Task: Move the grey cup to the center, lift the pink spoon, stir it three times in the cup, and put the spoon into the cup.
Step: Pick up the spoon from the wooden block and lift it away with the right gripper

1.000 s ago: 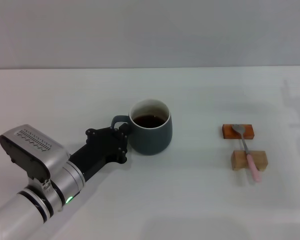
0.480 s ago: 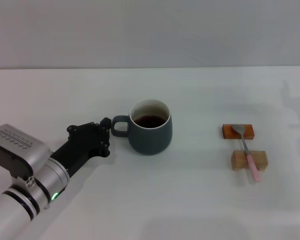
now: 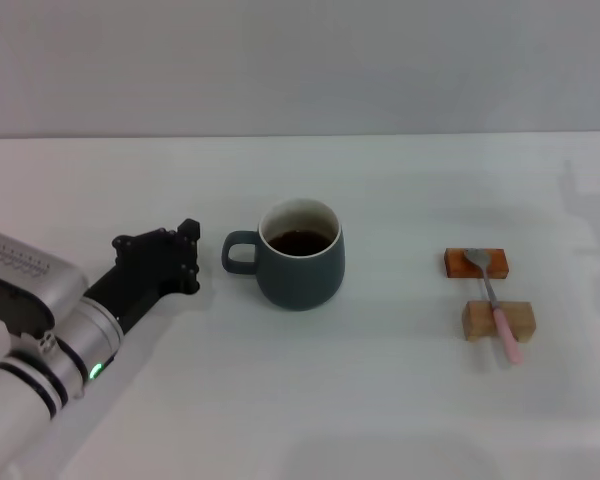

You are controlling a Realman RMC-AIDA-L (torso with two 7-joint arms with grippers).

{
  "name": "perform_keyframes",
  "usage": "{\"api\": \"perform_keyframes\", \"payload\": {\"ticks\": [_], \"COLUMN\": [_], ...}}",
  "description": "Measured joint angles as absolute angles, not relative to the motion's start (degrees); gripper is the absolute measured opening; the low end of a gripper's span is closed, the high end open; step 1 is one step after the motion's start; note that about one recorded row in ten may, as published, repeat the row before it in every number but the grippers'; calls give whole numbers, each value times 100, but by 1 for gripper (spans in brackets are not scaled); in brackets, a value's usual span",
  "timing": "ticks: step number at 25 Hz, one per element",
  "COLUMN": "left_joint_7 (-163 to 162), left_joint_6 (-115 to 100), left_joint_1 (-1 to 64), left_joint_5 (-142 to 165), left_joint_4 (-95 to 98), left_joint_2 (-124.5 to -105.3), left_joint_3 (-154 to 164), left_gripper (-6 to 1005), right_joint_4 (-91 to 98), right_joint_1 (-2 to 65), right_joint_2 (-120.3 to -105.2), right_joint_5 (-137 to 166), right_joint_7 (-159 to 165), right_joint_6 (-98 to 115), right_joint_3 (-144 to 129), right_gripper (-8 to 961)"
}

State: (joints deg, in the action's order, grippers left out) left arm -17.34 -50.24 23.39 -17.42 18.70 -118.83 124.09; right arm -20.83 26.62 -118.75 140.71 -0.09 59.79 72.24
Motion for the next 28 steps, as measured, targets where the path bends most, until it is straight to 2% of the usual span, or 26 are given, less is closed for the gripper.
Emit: {"api": "perform_keyframes", "payload": {"ticks": [9, 28], "left_joint_7": [-1731, -1785], "left_joint_6": [-4942, -4939], "left_joint_1": [2624, 2604], "left_joint_5": [-1684, -1679], "left_joint_4": [1717, 1856], "left_joint_2": [-11907, -11910], "left_joint_3": [12366, 12619], "left_gripper": [-2, -2], "right_joint_4": [-2121, -2095], "right_joint_1": [2650, 2750], "right_joint_2": [-11881, -11844], "right_joint_5": [14071, 14071], "right_joint_7": [-9, -9], "right_joint_6": [5968, 5967], "right_joint_3": [7230, 7278], "right_gripper": [563, 559]}}
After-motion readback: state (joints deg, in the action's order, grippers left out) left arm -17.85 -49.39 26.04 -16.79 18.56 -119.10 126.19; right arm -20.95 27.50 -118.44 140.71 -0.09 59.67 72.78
